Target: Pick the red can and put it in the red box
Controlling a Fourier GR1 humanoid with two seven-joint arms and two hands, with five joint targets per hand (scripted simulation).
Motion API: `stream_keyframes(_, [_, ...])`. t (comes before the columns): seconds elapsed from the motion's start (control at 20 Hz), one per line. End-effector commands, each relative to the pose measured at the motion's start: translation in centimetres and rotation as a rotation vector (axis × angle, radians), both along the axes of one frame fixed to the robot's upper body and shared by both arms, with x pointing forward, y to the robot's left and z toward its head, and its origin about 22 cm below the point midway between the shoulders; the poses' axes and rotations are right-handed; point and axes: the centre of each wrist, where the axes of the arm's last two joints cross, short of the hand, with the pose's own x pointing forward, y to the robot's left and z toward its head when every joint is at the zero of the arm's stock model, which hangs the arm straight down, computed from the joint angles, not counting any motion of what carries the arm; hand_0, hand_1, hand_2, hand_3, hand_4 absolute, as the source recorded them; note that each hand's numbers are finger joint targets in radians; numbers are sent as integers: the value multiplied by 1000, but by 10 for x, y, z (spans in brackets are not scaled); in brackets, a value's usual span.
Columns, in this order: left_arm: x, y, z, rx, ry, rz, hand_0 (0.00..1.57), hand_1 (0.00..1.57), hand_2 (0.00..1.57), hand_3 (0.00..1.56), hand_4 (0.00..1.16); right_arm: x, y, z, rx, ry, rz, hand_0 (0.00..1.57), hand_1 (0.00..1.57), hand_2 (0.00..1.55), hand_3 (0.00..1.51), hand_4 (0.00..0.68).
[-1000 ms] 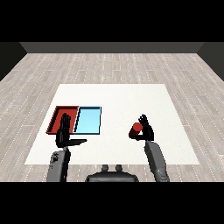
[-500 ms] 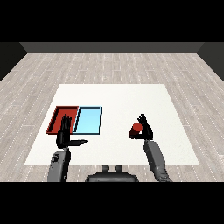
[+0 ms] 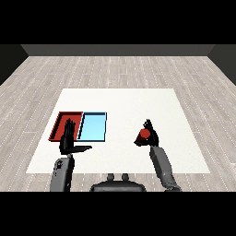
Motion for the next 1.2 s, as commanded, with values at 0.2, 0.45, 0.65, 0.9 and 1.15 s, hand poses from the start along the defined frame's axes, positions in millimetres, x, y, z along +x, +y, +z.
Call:
stream_keyframes(0.2, [-12, 7, 19, -13, 8, -22, 0, 0, 0, 0, 0, -10, 6, 0, -2, 25, 11, 0, 0, 0, 0, 0])
stream_keyframes(0.45, [-13, -2, 6, -12, 0, 13, 0, 0, 0, 0, 0, 7, 19, 26, 13, 19, -18, 0, 0, 0, 0, 0])
stream_keyframes(0.65, [-4, -10, -1, -1, -3, -8, 0, 0, 0, 0, 0, 17, 25, 17, -75, 37, -60, 1470, 1470, 1469, 1434, 579])
stream_keyframes(0.9, [5, -8, 24, 11, -20, 8, 0, 0, 0, 0, 0, 10, -1, 19, -129, 23, -82, 1497, 1497, 1465, 1436, 667])
stream_keyframes(1.15, [1, -2, -3, 32, -3, 1, 0, 0, 0, 0, 0, 7, 17, 13, -174, -13, -56, 1466, 1466, 1455, 1425, 646])
